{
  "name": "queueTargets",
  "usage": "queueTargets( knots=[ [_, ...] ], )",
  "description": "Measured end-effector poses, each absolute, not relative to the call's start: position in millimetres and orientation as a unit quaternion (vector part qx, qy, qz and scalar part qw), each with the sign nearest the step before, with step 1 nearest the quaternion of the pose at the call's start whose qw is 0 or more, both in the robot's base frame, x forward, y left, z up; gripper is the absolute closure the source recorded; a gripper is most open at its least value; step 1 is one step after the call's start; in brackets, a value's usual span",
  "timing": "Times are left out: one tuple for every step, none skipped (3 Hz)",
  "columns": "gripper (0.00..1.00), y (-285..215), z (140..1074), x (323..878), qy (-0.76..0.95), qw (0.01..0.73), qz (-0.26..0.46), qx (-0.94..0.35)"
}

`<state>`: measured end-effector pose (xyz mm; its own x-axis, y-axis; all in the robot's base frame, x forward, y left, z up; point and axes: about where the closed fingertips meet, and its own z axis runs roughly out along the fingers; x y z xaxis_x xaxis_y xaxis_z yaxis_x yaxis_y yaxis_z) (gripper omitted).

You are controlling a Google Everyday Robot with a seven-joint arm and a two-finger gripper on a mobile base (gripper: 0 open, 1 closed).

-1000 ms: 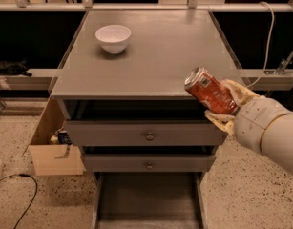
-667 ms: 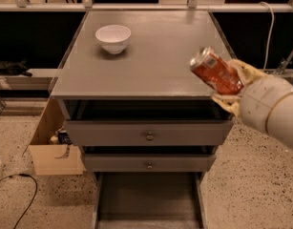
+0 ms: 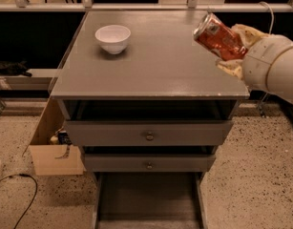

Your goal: Pick coke can from bottom drawer and place on counter

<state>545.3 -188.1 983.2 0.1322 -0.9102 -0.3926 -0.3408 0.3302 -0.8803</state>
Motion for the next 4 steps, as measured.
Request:
queueTargets(
  knots=[
    [1.00,-174,984,578,0.592,0.540,-0.262,-0.537],
    [1.00,-126,972,615,0.568,0.529,-0.252,-0.578],
    [1.00,-97,960,635,0.555,0.522,-0.245,-0.600],
    [1.00,-90,963,636,0.548,0.521,-0.250,-0.605]
  ],
)
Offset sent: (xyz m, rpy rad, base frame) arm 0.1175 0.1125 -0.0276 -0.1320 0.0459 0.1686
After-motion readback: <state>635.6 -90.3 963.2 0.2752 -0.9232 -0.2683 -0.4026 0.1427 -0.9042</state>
